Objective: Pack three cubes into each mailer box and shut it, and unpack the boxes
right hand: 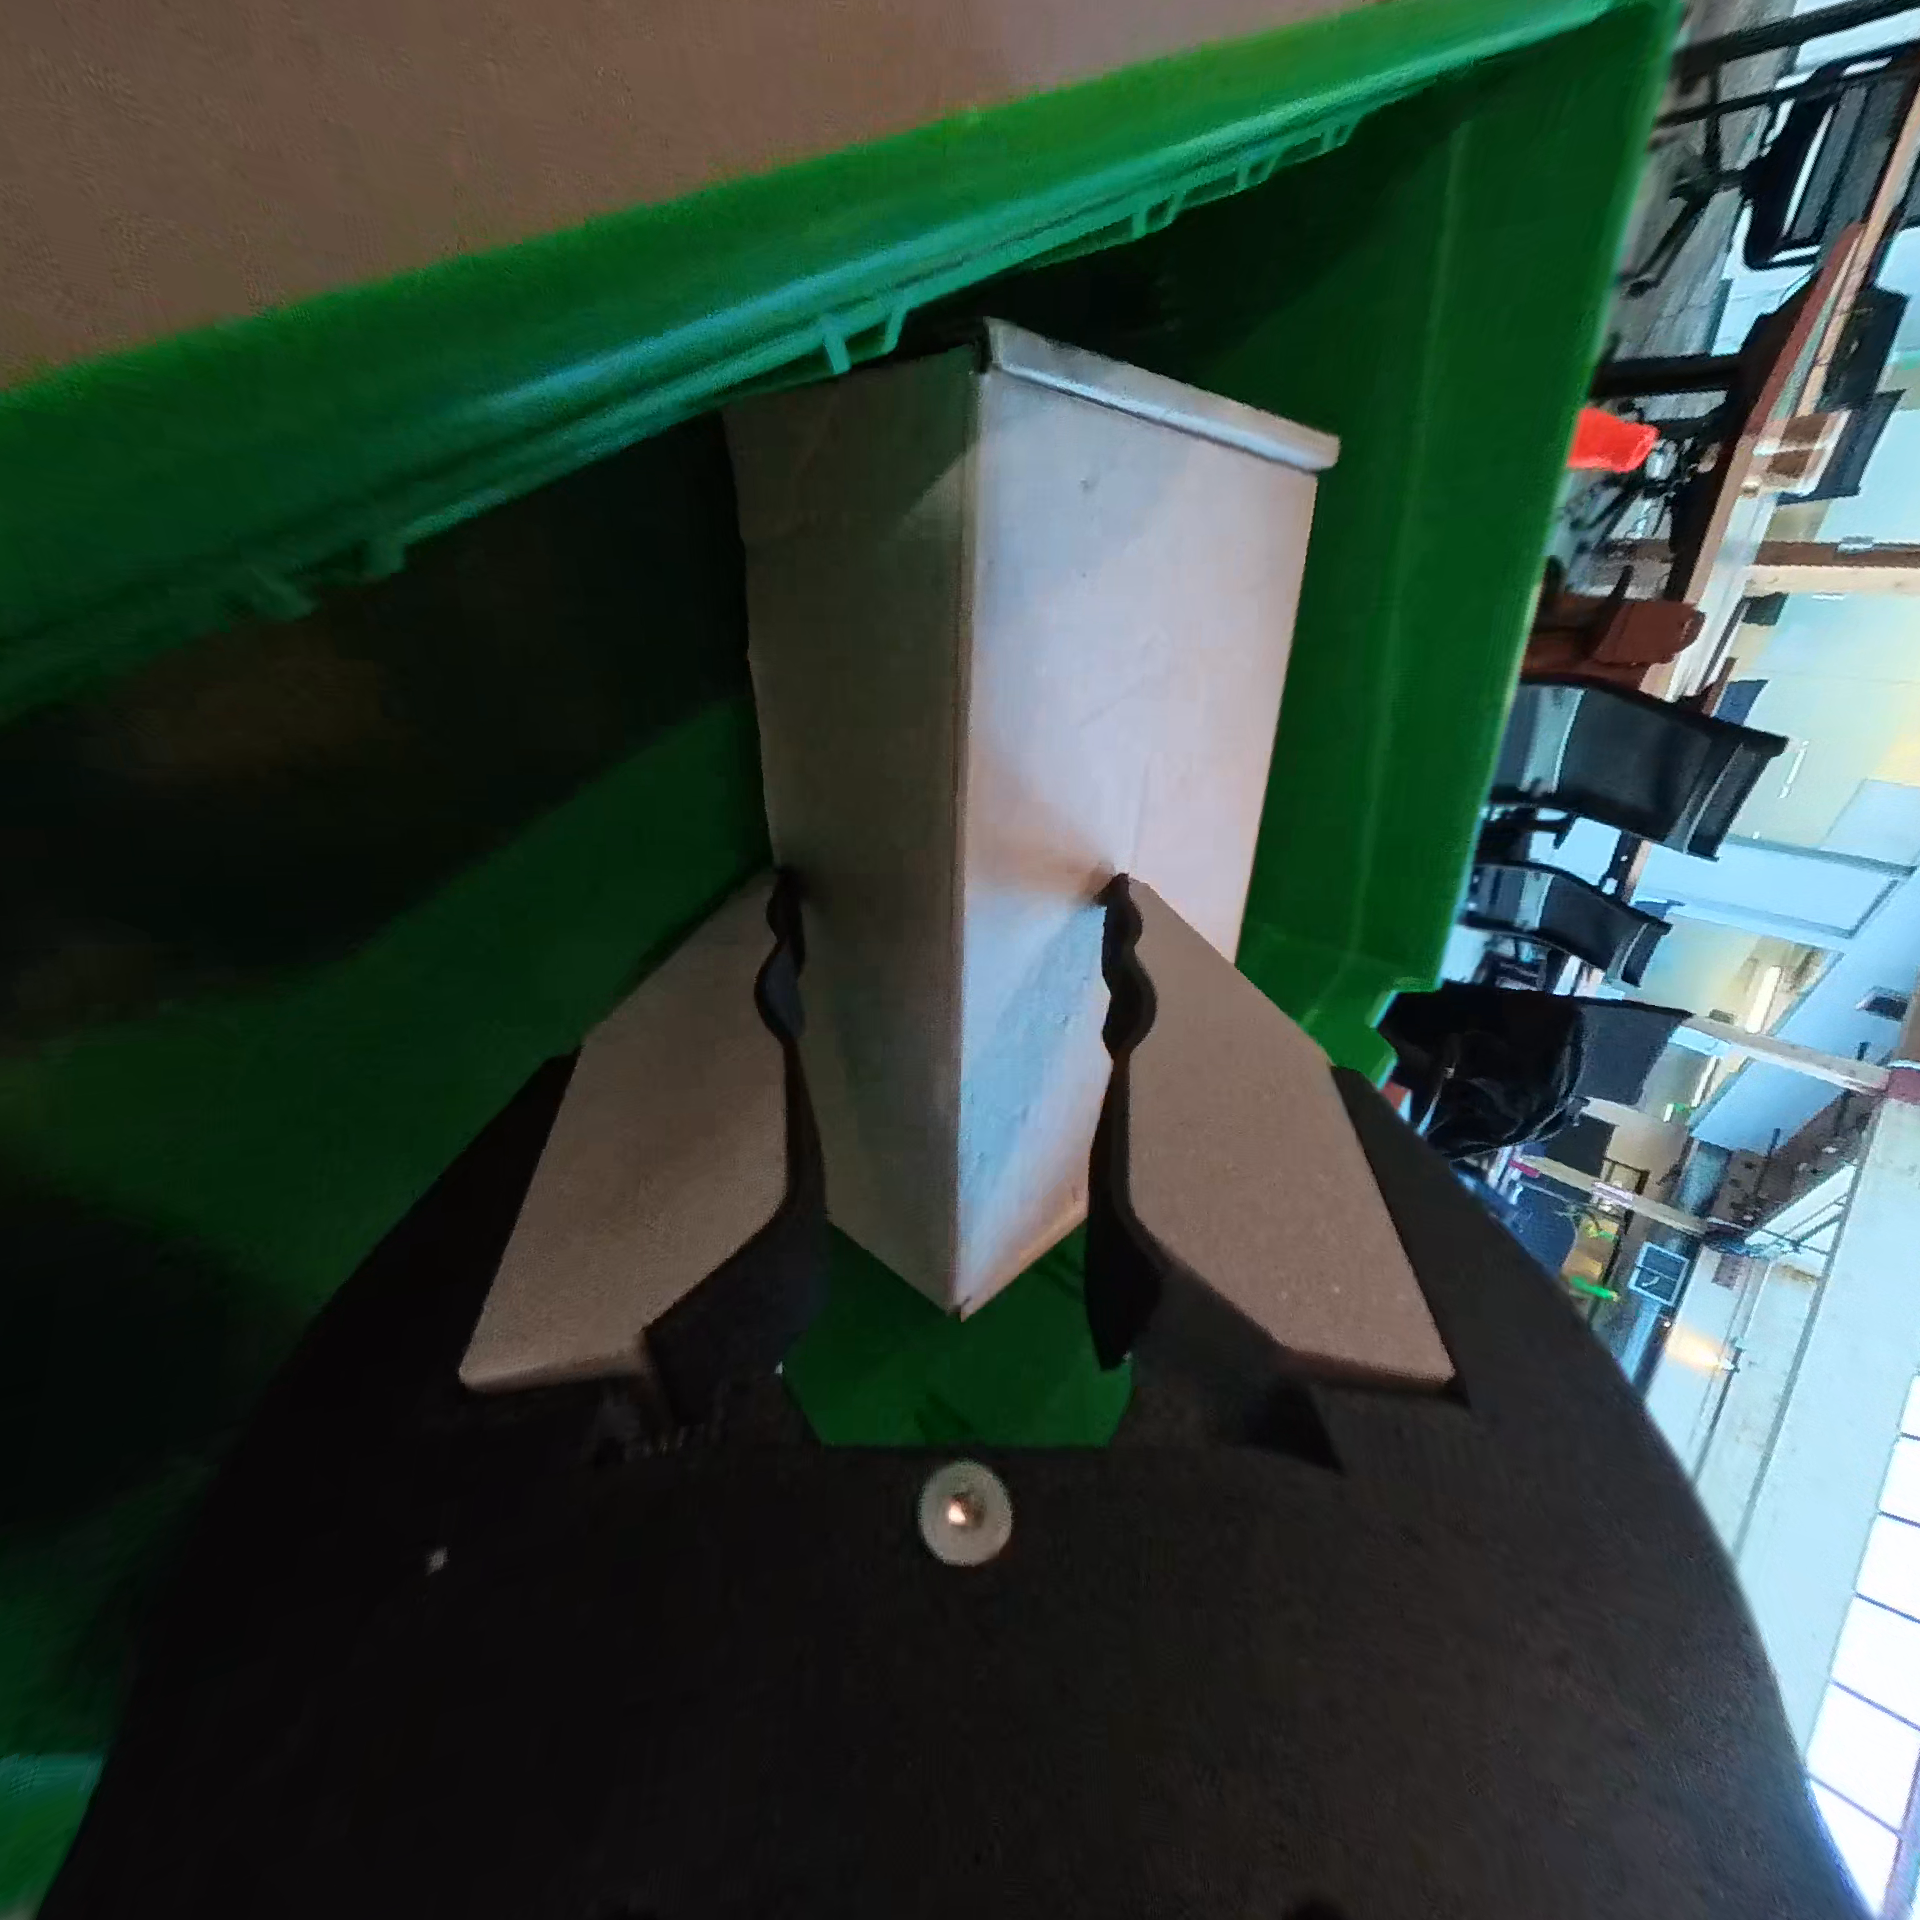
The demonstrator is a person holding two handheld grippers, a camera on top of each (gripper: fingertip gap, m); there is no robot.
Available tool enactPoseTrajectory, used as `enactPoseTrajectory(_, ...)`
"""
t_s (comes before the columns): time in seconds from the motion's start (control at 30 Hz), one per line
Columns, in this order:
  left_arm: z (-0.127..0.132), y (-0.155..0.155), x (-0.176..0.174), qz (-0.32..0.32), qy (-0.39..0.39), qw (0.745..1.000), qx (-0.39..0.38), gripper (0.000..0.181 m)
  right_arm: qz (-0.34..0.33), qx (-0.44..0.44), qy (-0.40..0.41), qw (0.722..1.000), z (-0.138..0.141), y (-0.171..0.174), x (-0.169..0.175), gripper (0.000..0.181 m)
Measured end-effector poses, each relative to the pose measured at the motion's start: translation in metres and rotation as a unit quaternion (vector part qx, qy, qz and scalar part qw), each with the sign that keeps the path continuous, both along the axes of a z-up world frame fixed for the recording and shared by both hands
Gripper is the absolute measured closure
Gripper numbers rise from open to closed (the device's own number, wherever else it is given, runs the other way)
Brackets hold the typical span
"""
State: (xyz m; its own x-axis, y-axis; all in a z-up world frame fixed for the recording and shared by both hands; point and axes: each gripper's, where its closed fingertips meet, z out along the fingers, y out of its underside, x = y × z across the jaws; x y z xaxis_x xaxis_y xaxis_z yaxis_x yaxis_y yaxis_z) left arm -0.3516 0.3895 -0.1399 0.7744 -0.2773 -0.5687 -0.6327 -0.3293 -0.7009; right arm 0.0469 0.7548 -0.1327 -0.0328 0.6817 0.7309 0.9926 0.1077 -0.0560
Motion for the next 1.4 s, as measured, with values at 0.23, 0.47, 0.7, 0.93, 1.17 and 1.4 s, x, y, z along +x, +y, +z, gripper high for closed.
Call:
enactPoseTrajectory(0.23, 0.0, -0.001, 0.001, -0.002, 0.001, 1.0, 0.002, 0.177, 0.06, 0.05, -0.039, 0.996, 0.037, -0.008, 0.003, 0.124)
enactPoseTrajectory(0.47, 0.0, -0.001, -0.004, 0.006, 0.006, 1.0, 0.002, 0.177, 0.195, 0.047, -0.081, 0.976, 0.051, -0.005, 0.001, 0.124)
enactPoseTrajectory(0.7, -0.005, 0.0, -0.009, 0.017, 0.016, 1.0, -0.01, 0.178, 0.228, 0.012, -0.071, 0.971, 0.025, 0.028, -0.003, 0.127)
enactPoseTrajectory(0.93, -0.008, 0.0, -0.009, 0.019, 0.031, 0.999, -0.016, 0.178, 0.116, 0.011, -0.083, 0.99, 0.003, 0.052, -0.001, 0.119)
enactPoseTrajectory(1.17, -0.005, -0.001, -0.007, 0.009, 0.019, 1.0, -0.009, 0.178, 0.085, 0.065, 0.045, 0.993, 0.069, 0.028, 0.005, 0.162)
enactPoseTrajectory(1.4, -0.005, -0.002, -0.002, 0.001, 0.018, 1.0, -0.008, 0.178, -0.009, 0.091, 0.049, 0.995, 0.078, 0.038, 0.033, 0.133)
